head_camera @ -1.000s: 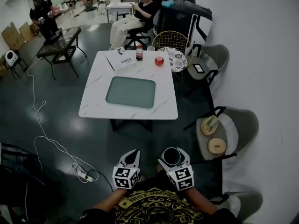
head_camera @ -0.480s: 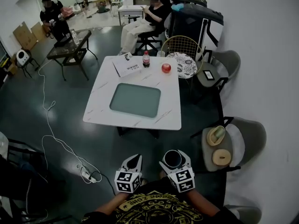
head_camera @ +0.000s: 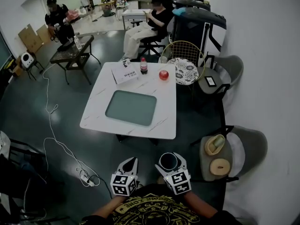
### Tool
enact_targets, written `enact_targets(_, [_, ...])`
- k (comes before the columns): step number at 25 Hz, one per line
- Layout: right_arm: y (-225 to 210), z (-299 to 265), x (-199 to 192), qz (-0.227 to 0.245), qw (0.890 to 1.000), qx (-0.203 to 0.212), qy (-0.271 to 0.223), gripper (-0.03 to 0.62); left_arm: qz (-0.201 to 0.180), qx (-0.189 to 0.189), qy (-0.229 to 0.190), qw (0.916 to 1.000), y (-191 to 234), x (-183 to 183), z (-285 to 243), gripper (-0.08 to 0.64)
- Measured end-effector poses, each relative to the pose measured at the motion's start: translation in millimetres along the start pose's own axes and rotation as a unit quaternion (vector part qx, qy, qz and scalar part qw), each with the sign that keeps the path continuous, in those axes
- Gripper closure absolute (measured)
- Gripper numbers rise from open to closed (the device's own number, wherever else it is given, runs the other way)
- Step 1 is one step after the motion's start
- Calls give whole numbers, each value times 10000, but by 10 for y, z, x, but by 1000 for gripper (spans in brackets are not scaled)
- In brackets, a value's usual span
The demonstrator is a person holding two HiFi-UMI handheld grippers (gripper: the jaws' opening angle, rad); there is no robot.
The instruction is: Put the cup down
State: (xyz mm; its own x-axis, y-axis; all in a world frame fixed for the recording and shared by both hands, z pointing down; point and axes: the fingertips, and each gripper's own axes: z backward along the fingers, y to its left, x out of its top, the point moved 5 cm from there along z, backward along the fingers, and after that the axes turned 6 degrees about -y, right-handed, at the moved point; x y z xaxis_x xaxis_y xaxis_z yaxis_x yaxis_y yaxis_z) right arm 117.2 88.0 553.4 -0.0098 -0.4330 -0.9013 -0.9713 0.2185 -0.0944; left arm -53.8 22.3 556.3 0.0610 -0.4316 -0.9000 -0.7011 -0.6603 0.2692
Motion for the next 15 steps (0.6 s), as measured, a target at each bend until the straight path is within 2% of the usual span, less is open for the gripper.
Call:
enact_targets(5, [-148,33,10,55,9998,182,-30,212,-164,7,72,9998,-200,37,-134,551])
enact_targets(10, [-291,73,-63,96,9993,375,-3,212,-112,70,209,9997,-382,-42,-258,551])
enact_targets(15, [-416,100,-108,104,9984,546,-29,212,-222,174,214,9994,-538,-69,-300,551])
